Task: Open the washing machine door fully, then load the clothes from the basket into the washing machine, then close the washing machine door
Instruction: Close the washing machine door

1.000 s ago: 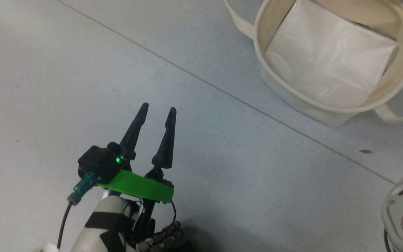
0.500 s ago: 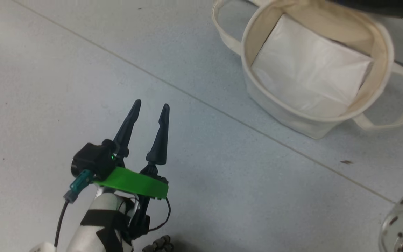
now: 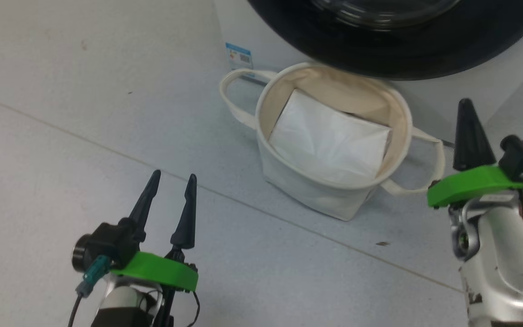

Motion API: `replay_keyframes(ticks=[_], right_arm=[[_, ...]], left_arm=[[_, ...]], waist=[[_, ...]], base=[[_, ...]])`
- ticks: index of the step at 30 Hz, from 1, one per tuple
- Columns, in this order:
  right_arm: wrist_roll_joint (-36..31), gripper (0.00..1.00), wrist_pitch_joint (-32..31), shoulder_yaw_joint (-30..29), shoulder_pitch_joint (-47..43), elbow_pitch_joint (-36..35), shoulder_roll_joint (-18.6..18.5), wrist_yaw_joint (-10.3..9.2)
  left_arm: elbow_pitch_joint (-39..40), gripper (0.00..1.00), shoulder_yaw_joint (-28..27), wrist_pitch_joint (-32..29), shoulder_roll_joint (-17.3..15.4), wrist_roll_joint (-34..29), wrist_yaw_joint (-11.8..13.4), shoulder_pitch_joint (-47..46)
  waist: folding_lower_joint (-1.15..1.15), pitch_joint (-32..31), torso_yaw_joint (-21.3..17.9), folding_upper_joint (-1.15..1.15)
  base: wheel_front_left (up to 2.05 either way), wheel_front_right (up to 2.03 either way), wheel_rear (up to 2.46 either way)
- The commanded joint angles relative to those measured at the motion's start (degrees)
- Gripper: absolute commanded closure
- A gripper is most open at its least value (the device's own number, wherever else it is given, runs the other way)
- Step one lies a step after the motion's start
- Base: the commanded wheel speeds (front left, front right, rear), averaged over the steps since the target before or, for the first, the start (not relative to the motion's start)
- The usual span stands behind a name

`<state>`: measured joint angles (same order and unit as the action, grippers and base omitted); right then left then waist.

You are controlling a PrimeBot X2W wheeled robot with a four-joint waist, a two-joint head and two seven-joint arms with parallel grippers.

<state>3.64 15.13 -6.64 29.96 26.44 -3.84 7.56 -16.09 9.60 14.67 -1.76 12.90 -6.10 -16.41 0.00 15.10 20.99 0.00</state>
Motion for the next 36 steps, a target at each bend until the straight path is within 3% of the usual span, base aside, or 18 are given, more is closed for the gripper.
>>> replay_keyframes(ticks=[1, 13, 22, 23, 24, 25, 36], right_arm=[[0.34, 1.0, -0.13, 2.26, -1.1, -2.74, 0.95, -0.08], [3.67, 1.0, -0.13, 6.0, -14.0, -15.1, 0.96, -0.08], [6.83, 1.0, -0.13, 5.03, -19.54, -17.96, 0.96, -0.08], [6.76, 0.82, -0.13, 5.33, -19.87, -18.43, 0.96, -0.08], [6.49, 0.38, -0.13, 5.66, -20.18, -19.11, 0.96, -0.08], [6.18, 0.02, -0.13, 6.17, -20.47, -19.76, 0.96, -0.08], [6.69, 0.0, -0.13, 8.31, -22.41, -23.44, 0.96, -0.08]], left_arm=[[1.7, 0.0, -2.39, 0.33, -1.11, -0.91, -0.29, 0.34], [4.8, 0.0, -6.99, 0.33, -1.11, -5.08, -1.02, 2.62], [8.14, 0.0, -6.34, 0.33, -1.53, -7.3, -1.34, 5.25], [8.35, 0.0, -6.33, 0.33, -1.64, -7.4, -1.35, 5.48], [8.53, 0.0, -6.29, 0.33, -1.72, -7.37, -1.35, 5.7], [8.6, 0.0, -6.28, 0.33, -1.83, -7.27, -1.36, 5.9], [5.84, 0.0, -6.16, 0.33, -2.44, -6.49, -1.37, 6.8]], waist=[[0.0, -3.73, -3.98, 0.0], [0.0, -5.03, -9.8, 0.0], [0.0, -6.83, -12.79, 0.0], [0.0, -7.1, -13.02, 0.0], [0.0, -7.24, -13.22, 0.0], [0.0, -7.51, -13.43, 0.0], [0.0, -9.17, -14.57, 0.0]], base=[[0.0, 0.0, 0.0], [0.0, 0.0, 0.0], [0.0, 0.0, 0.0], [0.0, 0.0, 0.0], [0.0, 0.0, 0.0], [0.0, 0.0, 0.0], [0.0, 0.0, 0.0]])
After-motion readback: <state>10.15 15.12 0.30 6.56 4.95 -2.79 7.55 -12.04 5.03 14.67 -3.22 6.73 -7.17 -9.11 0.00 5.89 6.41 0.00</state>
